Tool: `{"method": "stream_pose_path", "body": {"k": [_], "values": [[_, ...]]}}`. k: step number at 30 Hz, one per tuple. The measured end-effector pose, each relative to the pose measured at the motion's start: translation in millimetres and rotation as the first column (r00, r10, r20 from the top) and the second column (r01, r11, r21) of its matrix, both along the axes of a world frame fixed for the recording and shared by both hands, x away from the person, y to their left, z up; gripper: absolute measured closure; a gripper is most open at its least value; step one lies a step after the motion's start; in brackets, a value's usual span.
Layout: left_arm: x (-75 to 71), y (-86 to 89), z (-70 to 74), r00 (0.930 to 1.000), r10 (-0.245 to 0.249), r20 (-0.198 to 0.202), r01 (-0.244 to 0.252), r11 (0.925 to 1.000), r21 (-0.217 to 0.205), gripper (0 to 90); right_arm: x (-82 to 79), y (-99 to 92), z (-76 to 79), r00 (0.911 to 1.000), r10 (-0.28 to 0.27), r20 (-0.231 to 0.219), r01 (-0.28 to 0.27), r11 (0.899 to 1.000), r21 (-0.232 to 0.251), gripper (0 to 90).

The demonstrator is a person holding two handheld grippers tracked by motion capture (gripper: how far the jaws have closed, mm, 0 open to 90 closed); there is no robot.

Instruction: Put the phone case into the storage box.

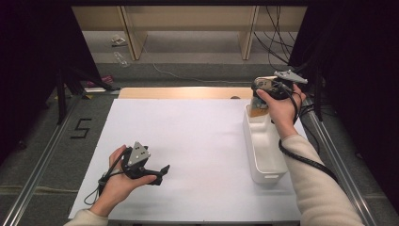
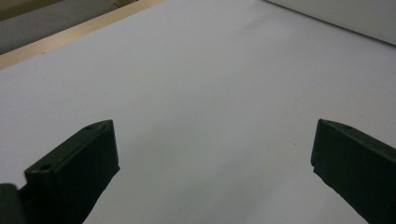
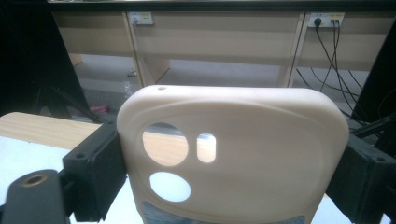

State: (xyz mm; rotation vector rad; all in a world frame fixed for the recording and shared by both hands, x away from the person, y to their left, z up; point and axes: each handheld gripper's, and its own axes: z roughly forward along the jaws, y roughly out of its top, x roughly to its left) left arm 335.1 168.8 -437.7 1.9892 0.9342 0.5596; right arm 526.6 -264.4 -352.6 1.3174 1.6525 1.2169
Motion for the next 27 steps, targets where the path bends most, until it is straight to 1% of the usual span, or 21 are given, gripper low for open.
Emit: {"method": "stream_pose_path", "body": {"k": [13, 27], "values": [[0.1, 0.0, -0.1, 1.0000, 0.001, 0.000, -0.001, 1.0000, -0.002, 0.3, 3.4, 1.9, -3.3, 1.0000, -0.005, -0.006, 0.005, 1.000, -0.011, 12.2], [0.2, 0.0, -0.2, 1.0000, 0.000, -0.001, 0.000, 1.0000, -0.004, 0.4, 6.5, 5.9, -11.5, 0.9995, -0.017, -0.027, 0.016, 0.999, -0.030, 12.1]]}}
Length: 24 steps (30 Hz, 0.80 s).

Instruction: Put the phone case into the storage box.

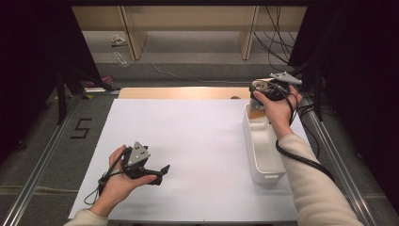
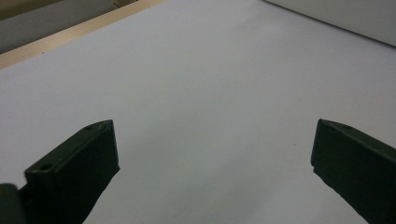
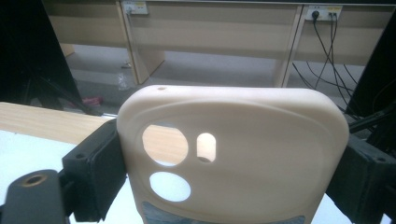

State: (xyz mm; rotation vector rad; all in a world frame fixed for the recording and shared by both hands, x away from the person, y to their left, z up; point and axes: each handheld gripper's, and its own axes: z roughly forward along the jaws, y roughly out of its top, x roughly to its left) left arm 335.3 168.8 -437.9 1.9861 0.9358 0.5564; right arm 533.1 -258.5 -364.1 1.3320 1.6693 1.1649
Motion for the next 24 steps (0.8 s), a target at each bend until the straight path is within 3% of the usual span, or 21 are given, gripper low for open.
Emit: {"method": "stream_pose_path", "body": {"k": [24], "values": [[0.2, 0.0, -0.3, 1.0000, 0.001, -0.001, -0.001, 1.0000, -0.003, 0.5, 6.6, 4.1, -20.9, 0.9986, -0.025, -0.046, 0.025, 1.000, -0.012, 11.8]]}}
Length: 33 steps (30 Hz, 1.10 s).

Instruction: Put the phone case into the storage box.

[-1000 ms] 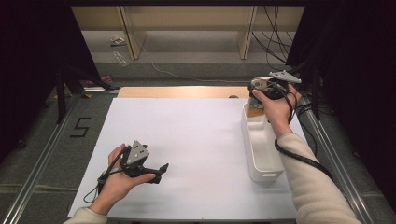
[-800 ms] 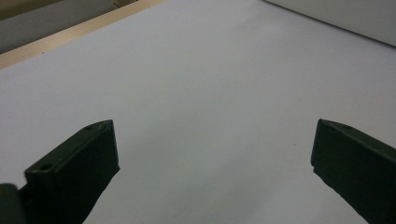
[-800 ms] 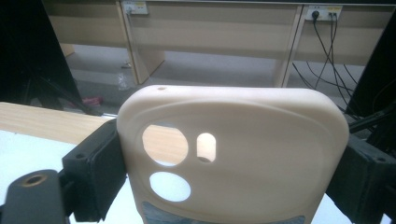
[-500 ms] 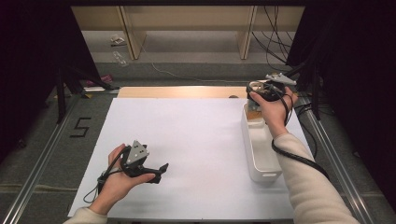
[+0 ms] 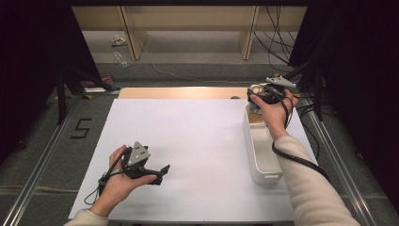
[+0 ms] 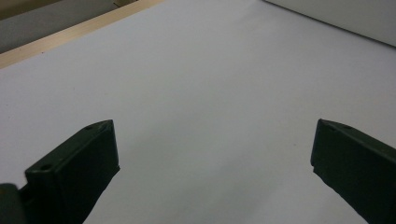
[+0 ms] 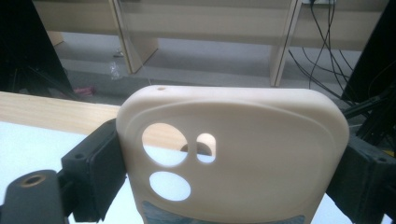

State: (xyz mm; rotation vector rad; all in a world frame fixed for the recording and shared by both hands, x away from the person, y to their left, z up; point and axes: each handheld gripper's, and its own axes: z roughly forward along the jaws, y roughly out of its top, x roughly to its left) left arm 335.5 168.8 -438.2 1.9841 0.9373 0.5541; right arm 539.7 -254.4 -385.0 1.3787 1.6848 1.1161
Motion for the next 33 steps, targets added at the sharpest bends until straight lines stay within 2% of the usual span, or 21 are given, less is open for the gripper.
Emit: {"method": "stream_pose_path", "body": {"k": [20, 33], "values": [[0.1, -0.4, -0.4, 1.0000, -0.001, -0.001, 0.001, 1.0000, 0.003, 0.5, 0.5, 1.9, -16.1, 0.9992, -0.002, -0.039, 0.001, 1.000, -0.012, 11.6], [0.1, -0.8, -0.6, 1.0000, -0.004, -0.001, 0.004, 1.0000, 0.006, 0.5, 1.5, 0.3, -18.9, 0.9996, 0.004, -0.027, -0.004, 1.000, -0.003, 10.2]]}}
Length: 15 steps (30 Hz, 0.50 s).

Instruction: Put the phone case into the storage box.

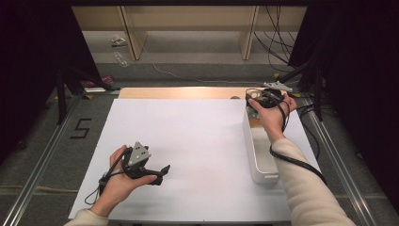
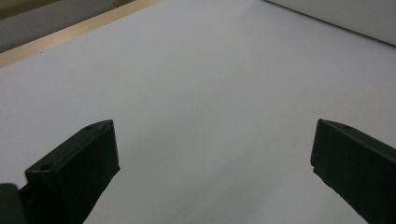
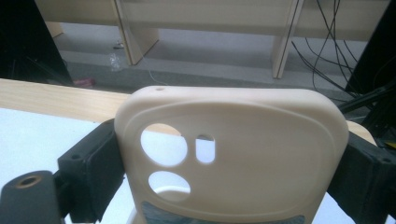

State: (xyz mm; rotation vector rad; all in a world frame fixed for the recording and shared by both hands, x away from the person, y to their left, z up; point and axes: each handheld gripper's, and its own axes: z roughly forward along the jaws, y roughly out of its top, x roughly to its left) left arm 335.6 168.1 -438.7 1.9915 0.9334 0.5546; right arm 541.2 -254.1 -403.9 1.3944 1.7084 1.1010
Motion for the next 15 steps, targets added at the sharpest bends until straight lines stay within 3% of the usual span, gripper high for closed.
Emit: {"method": "stream_pose_path", "body": {"k": [5, 15], "values": [[0.1, -0.3, -0.4, 1.0000, -0.002, -0.002, 0.002, 1.0000, 0.000, 0.5, 2.1, -1.5, 1.6, 0.9999, 0.007, -0.010, -0.007, 1.000, 0.013, 8.3], [0.0, -0.7, -0.3, 1.0000, -0.003, -0.002, 0.003, 1.0000, -0.001, 0.5, 3.9, -3.2, 11.1, 0.9996, 0.013, 0.026, -0.013, 1.000, 0.015, 3.6]]}}
